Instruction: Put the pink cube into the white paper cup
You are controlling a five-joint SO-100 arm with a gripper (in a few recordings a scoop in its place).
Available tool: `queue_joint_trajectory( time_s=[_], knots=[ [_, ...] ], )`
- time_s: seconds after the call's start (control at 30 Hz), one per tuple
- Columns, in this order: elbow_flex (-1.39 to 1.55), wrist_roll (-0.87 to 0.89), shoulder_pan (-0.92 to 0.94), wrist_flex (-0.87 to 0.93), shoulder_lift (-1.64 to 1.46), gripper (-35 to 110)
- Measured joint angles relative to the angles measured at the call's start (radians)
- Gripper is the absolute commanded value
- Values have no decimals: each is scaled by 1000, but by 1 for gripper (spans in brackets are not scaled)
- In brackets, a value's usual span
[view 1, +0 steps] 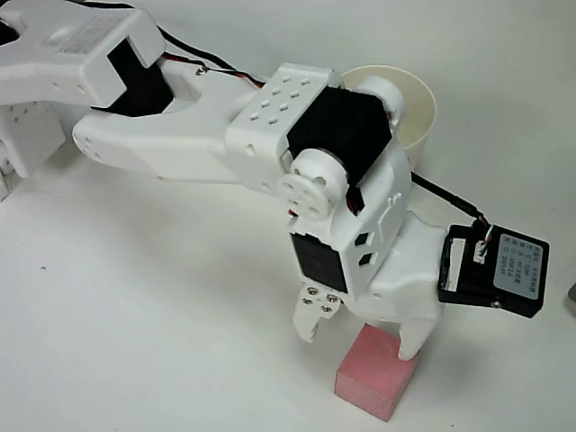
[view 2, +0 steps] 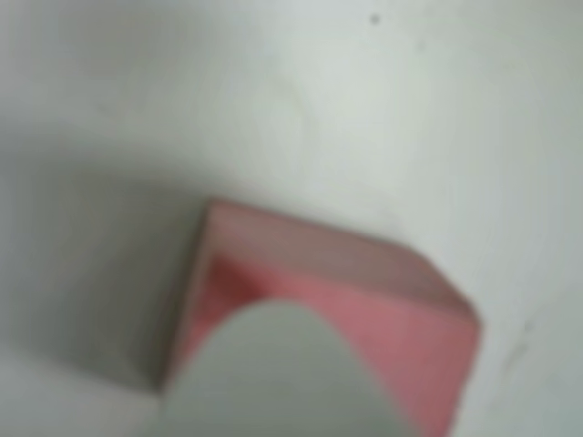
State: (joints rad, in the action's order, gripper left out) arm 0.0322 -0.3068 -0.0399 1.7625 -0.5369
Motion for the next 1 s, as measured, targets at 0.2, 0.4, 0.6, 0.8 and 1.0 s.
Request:
queue_joint_trajectory(
  time_s=[0.2,0.4,0.6,0.8,1.0],
  knots=[
    [-31,-5,-2,0,35,40],
    [-98,-5,-2,0,71,40],
    [-103,-5,-2,-9,71,41],
    [-103,-5,0,-11,83,41],
    [-103,-5,14,-29,110,41]
  ],
)
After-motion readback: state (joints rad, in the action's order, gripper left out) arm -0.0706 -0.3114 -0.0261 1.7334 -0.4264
